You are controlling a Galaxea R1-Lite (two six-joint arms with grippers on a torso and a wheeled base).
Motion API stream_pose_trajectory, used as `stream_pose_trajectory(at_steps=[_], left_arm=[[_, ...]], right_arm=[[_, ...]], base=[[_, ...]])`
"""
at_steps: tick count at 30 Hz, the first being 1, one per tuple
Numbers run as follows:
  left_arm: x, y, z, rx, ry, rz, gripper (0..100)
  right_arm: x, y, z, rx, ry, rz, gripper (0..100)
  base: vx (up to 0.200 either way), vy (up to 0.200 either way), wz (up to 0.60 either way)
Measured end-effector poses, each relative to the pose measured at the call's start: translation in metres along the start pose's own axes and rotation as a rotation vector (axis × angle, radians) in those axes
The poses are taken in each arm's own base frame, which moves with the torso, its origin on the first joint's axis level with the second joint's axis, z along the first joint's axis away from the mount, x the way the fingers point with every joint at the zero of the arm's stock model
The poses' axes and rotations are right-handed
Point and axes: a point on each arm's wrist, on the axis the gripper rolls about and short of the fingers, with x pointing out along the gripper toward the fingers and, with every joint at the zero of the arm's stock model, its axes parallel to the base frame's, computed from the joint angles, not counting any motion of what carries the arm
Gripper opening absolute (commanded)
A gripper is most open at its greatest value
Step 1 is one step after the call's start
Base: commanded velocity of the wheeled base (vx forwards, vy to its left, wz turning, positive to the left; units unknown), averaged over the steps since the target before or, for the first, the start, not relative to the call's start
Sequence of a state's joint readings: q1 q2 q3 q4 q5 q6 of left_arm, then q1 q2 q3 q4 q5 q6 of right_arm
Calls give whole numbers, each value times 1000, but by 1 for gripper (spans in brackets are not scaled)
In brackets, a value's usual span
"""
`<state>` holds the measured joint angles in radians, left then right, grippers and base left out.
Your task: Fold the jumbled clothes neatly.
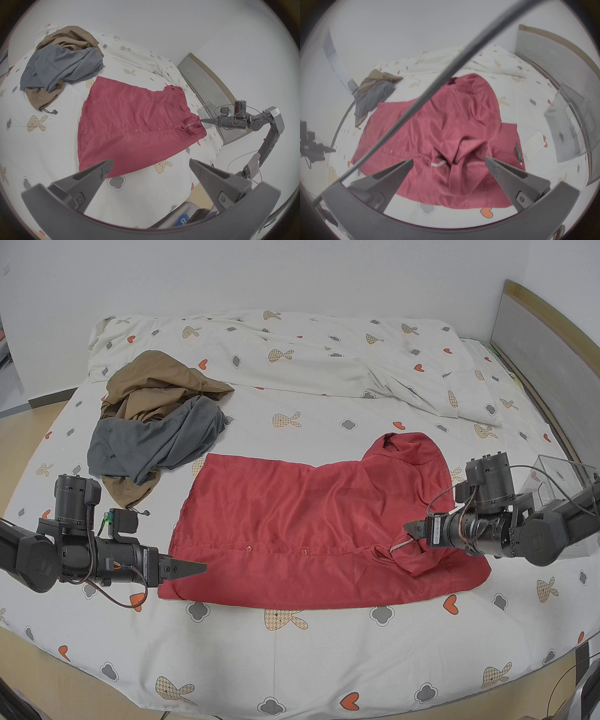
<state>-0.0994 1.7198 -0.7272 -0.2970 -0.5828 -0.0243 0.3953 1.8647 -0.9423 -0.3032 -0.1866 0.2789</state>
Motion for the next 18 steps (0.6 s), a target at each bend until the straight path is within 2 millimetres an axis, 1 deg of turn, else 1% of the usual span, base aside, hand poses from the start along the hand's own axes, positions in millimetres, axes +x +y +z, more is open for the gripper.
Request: stream_pose_trajectory(at_steps=[4,6,9,13,16,18], left_arm=[[0,0,0,1,-1,-1,100],[0,-1,0,2,-2,-1,100],[-1,-1,0,2,-2,-1,100],[-1,-1,0,2,-3,-1,100],[-1,-1,0,2,-3,-1,100],[-1,-1,0,2,-2,-1,100]], right_arm=[[-2,-2,25,27,-80,5,100],[0,-1,38,38,-118,9,100],[14,1,50,46,-142,7,100],[44,4,54,48,-135,2,100],[67,7,50,44,-114,-3,100],[79,8,44,39,-89,-7,100]], base=[[0,0,0],[0,0,0],[0,0,0],[0,0,0],[0,0,0],[0,0,0]])
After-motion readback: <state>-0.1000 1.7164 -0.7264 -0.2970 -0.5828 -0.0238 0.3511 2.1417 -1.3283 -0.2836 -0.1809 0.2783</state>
